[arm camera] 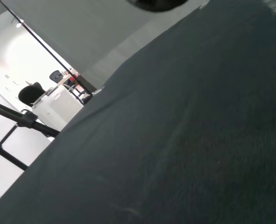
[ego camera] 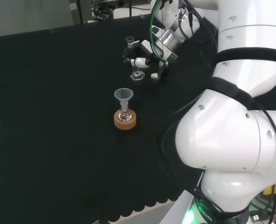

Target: Put the graduated cylinder back on the table.

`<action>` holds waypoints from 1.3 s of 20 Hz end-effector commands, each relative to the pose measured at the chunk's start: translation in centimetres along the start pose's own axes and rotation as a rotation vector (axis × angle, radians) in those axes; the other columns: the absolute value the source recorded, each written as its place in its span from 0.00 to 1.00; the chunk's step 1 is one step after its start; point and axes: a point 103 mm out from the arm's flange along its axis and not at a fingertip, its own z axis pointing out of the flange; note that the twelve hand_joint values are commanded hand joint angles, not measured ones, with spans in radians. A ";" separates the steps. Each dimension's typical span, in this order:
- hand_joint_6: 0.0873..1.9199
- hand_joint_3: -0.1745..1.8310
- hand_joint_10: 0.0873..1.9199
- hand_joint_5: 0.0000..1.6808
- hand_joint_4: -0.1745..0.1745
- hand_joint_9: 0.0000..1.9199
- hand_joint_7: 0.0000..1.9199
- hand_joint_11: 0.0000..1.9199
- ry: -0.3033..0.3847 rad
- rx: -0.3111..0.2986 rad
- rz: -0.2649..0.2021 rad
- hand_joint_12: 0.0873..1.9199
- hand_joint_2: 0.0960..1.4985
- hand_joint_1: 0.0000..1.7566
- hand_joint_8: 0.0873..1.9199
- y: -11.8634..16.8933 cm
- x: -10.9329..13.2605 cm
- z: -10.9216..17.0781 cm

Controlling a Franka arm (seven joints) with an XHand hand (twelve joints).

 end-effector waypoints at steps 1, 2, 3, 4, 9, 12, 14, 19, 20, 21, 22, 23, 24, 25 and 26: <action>0.36 0.03 0.00 0.40 0.34 0.57 0.37 0.36 0.022 -0.002 -0.007 0.57 0.65 0.57 0.30 -0.7 -0.1 -1.2; 0.35 0.02 0.00 0.37 0.33 0.56 0.36 0.34 0.021 0.001 -0.004 0.59 0.65 0.56 0.30 -0.8 -0.1 -1.4; 0.34 0.01 0.00 0.34 0.33 0.55 0.35 0.33 0.022 0.006 -0.001 0.60 0.65 0.55 0.30 -0.8 -0.1 -1.7; 0.33 0.00 0.00 0.31 0.32 0.54 0.33 0.31 0.018 0.010 0.004 0.61 0.65 0.54 0.30 -0.9 -0.2 -1.8; 0.26 0.00 0.00 0.23 0.30 0.50 0.29 0.25 -0.001 0.017 0.022 0.64 0.64 0.52 0.30 -1.0 -0.1 -2.8; 0.20 0.00 0.00 0.20 0.27 0.46 0.24 0.21 -0.021 0.016 0.031 0.66 0.62 0.51 0.32 -1.0 0.2 -3.7; 0.14 0.00 0.00 0.18 0.26 0.42 0.18 0.17 -0.041 0.022 0.045 0.68 0.61 0.50 0.32 -1.0 0.4 -4.5; 0.04 0.00 0.00 0.16 0.24 0.35 0.10 0.10 -0.090 0.009 0.086 0.70 0.60 0.48 0.33 -1.9 1.0 -7.4; 0.04 0.00 0.00 0.16 0.24 0.35 0.10 0.09 -0.103 0.006 0.092 0.70 0.60 0.48 0.33 -2.2 1.2 -8.1; 0.03 0.00 0.00 0.16 0.24 0.34 0.09 0.09 -0.122 0.002 0.097 0.70 0.60 0.48 0.33 -2.5 1.6 -8.8; 0.03 0.00 0.00 0.16 0.24 0.34 0.09 0.08 -0.142 -0.003 0.103 0.70 0.60 0.48 0.33 -2.8 1.9 -9.6; 0.03 0.00 0.00 0.16 0.24 0.34 0.09 0.08 -0.165 -0.008 0.111 0.70 0.60 0.48 0.33 -3.2 2.4 -10.5; 0.02 0.00 0.00 0.16 0.24 0.34 0.09 0.08 -0.186 -0.011 0.120 0.70 0.60 0.48 0.33 -3.6 2.9 -11.3; 0.02 0.00 0.00 0.16 0.24 0.34 0.09 0.08 -0.202 -0.018 0.128 0.70 0.60 0.48 0.33 -4.1 3.4 -12.2; 0.02 0.00 0.00 0.16 0.24 0.34 0.09 0.07 -0.220 -0.026 0.136 0.70 0.60 0.47 0.33 -4.5 4.0 -13.1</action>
